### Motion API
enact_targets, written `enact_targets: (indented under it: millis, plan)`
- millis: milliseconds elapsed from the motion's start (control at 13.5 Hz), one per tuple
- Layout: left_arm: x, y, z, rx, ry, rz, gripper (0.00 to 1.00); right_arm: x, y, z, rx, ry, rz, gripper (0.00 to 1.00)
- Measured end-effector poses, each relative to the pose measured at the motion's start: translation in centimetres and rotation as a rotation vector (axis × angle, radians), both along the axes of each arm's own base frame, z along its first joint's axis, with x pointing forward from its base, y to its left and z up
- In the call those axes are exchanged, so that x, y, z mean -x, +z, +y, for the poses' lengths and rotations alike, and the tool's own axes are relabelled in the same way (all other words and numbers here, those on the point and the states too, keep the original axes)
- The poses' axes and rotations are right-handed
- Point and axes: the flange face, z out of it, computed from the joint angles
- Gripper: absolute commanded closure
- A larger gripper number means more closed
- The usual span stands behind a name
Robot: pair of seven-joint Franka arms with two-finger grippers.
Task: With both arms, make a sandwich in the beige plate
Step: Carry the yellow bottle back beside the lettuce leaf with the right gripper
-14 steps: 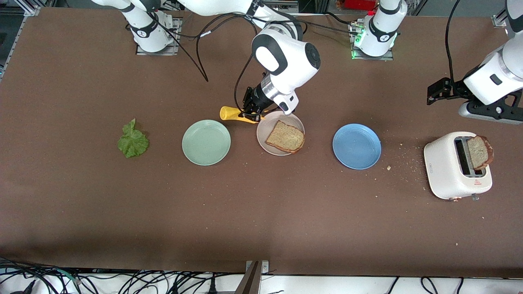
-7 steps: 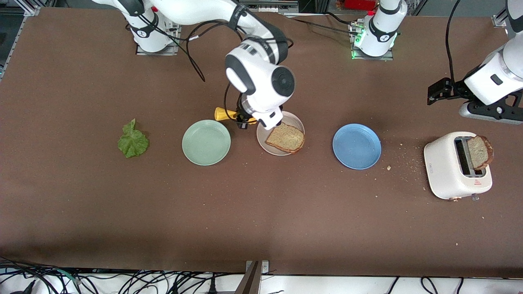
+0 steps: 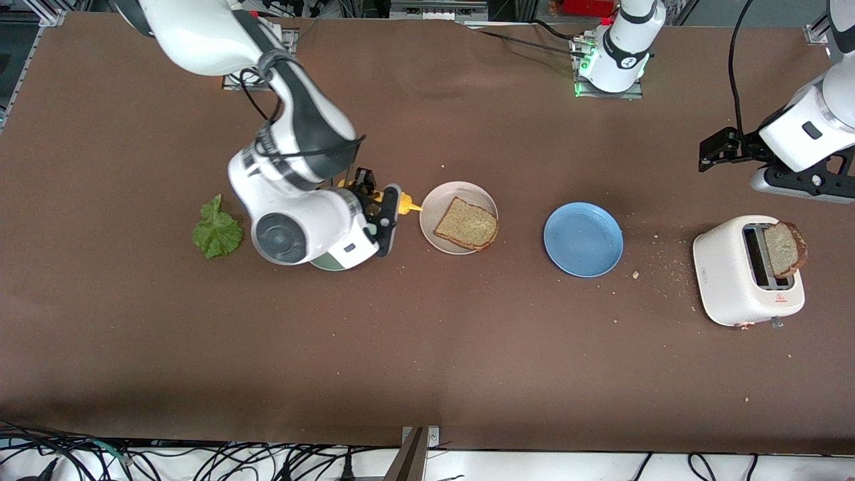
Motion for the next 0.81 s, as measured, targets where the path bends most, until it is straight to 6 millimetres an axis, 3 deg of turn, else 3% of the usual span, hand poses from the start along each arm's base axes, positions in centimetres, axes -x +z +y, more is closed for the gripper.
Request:
enact_targets:
  millis: [148,296,443,813]
  plan:
    - [0.0,0.0,0.0,0.0,0.0,0.0,0.0,-3.0,1.0,-5.0,-0.219,-0.079,0.047,1.0]
    - [0.0,0.0,0.0,0.0,0.0,0.0,0.0,-5.4,0.3,-9.8,-0.416,-0.131,0.063,1.0]
    - [0.0,0.0,0.0,0.0,0.0,0.0,0.0,-7.0,-1.9,-13.5,-0.59,-0.138,0.057,1.0]
    - [0.0,0.0,0.0,0.0,0.0,0.0,0.0,-7.8,-9.6,-18.8,-0.92,-0.048,0.013,1.0]
